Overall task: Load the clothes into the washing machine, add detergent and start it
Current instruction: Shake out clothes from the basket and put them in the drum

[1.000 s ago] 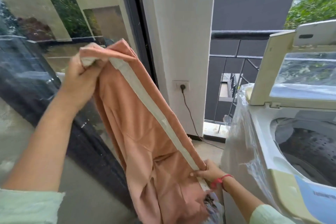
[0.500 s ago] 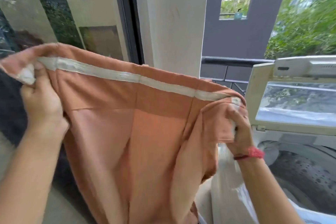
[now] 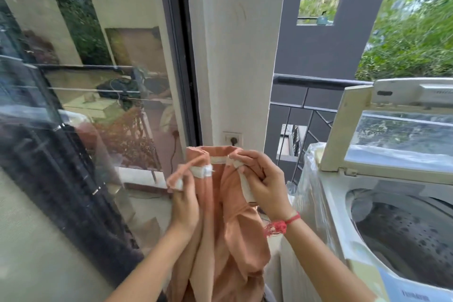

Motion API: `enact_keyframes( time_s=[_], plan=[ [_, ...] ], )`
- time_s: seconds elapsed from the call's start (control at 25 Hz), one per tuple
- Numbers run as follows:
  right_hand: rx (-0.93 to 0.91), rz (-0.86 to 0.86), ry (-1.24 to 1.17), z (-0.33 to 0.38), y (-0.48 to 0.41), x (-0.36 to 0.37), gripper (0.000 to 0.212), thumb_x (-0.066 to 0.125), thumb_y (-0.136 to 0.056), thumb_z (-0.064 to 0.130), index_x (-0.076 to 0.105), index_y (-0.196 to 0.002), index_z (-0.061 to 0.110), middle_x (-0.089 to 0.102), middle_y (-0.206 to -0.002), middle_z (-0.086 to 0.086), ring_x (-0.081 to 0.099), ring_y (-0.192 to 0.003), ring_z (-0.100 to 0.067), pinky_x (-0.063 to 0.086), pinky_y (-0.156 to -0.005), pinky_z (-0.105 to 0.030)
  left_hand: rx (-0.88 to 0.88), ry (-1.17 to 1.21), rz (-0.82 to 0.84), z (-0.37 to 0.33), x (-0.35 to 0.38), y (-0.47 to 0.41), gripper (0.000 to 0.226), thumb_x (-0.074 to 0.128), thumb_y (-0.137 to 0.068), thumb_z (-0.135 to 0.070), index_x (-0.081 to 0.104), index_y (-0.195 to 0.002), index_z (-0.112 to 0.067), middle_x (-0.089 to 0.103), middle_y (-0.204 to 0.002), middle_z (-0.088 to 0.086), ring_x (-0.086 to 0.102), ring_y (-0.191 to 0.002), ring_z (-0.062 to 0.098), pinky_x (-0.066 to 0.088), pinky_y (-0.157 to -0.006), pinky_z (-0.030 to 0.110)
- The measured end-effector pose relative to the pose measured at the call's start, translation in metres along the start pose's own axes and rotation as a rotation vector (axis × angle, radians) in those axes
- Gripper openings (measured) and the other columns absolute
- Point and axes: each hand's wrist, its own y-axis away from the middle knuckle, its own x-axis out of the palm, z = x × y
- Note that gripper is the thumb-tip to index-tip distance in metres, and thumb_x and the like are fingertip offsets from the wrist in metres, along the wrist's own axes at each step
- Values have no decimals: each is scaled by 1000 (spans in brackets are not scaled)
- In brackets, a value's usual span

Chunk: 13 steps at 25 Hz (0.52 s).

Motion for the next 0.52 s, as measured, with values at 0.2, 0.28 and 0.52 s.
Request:
enact_keyframes(
  time_s=[0.2,0.28,0.52],
  plan=[
    [115,-31,-245,20,-6,18,18,58,-85,-9,56,-92,8,70,-88,-3,67,-88,-16,54,-83,-30,-28,193,205,31,15,14,78,56,-75,-71,48,-124,-11,56,-123,5,54,-118,11,45,-94,21],
    [233,-112,-156,14,-6,19,18,69,-81,3,56,-86,13,63,-81,-12,64,-78,-18,54,-75,-38,38,173,234,30,18,20,88,78,-64,-54,42,-124,1,57,-121,6,58,-113,11,48,-86,17],
    [276,-63,-135,11,2,-4,21,67,-83,27,67,-84,6,70,-86,-15,63,-77,-17,53,-70,-38,90,141,259,35,17,12,45,73,-69,1,58,-103,-24,67,-102,-7,65,-95,12,51,-77,17]
  ],
)
